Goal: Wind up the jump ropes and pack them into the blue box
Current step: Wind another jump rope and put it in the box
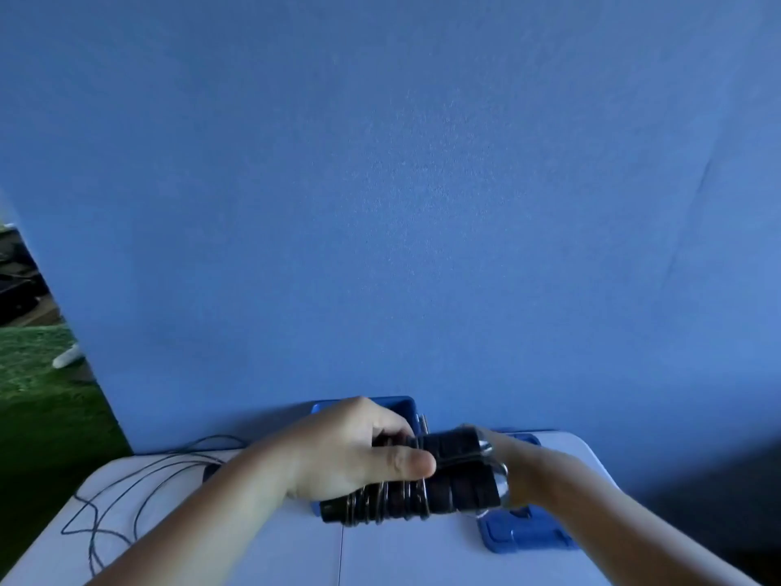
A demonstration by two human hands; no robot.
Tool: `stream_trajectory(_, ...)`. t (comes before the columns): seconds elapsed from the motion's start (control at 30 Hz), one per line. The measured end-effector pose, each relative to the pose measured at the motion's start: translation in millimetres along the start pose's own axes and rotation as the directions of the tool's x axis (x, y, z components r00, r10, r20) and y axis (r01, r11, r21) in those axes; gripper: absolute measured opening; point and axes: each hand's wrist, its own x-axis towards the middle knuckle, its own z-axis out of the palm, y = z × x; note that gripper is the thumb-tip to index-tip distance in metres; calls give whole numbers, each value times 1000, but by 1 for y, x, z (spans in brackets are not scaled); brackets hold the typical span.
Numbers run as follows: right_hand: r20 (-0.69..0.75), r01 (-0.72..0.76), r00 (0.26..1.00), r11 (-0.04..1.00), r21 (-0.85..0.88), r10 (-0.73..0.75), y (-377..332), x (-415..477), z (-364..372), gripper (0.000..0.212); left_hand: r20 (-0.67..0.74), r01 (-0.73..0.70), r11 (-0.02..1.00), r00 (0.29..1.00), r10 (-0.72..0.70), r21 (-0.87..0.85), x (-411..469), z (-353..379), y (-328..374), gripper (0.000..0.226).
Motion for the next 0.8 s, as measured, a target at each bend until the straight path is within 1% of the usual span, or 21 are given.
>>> stream_trajectory(0.03,-13,-24,1000,999,-37,23,-4,6,-9,19,19,11,997,1000,-12,80,0,2,2,56)
stream_trajectory(0.07,-38,-26,999,992,-124,21,-6,13,-18,13,28,25,985,999,-30,168,0,3,3,49)
stream_trajectory(0.13,-82,19,996,955,-297,-46,-15,20,-35,16,32,81,943,995,-97,322,-1,3,0,48)
stream_trajectory(0.17,-92,32,993,920,-390,-73,-24,18,-41,18,26,124,921,989,-144,370,0,3,-2,49)
stream_trajectory(0.27,-117,37,983,786,-617,-138,-45,17,-53,27,-39,247,847,965,-260,470,2,5,-16,50)
stream_trajectory(0.3,-143,24,978,769,-639,-150,-52,16,-52,29,-70,283,839,956,-283,465,3,5,-23,46)
stream_trajectory(0.33,-174,4,974,772,-635,-148,-56,15,-51,29,-105,311,844,949,-296,436,5,4,-30,42)
stream_trajectory(0.37,-213,-18,968,812,-584,-132,-59,13,-47,27,-146,330,852,944,-296,405,6,3,-38,39)
stream_trajectory(0.43,-246,-29,965,888,-459,-96,-58,10,-37,24,-243,349,860,931,-273,373,8,-5,-54,37)
stream_trajectory(0.5,-232,-43,972,949,-313,-33,-50,6,-24,26,-335,352,874,911,-239,334,8,-16,-65,37)
stream_trajectory(0.57,-189,-33,982,995,-97,15,-39,3,-10,29,-422,341,899,883,-207,273,9,-25,-72,39)
stream_trajectory(0.63,-150,-30,988,994,108,47,-28,-2,4,29,-506,324,928,840,-195,181,9,-32,-76,41)
stream_trajectory(0.67,-141,-35,988,983,179,61,-22,-5,11,29,-530,302,944,827,-190,134,9,-35,-78,43)
stream_trajectory(0.73,-141,-41,987,973,229,75,-9,-7,22,30,-548,240,969,819,-172,55,8,-38,-78,45)
stream_trajectory(0.8,-155,-33,985,968,247,73,8,-5,31,33,-538,136,987,827,-163,-90,8,-39,-73,35)
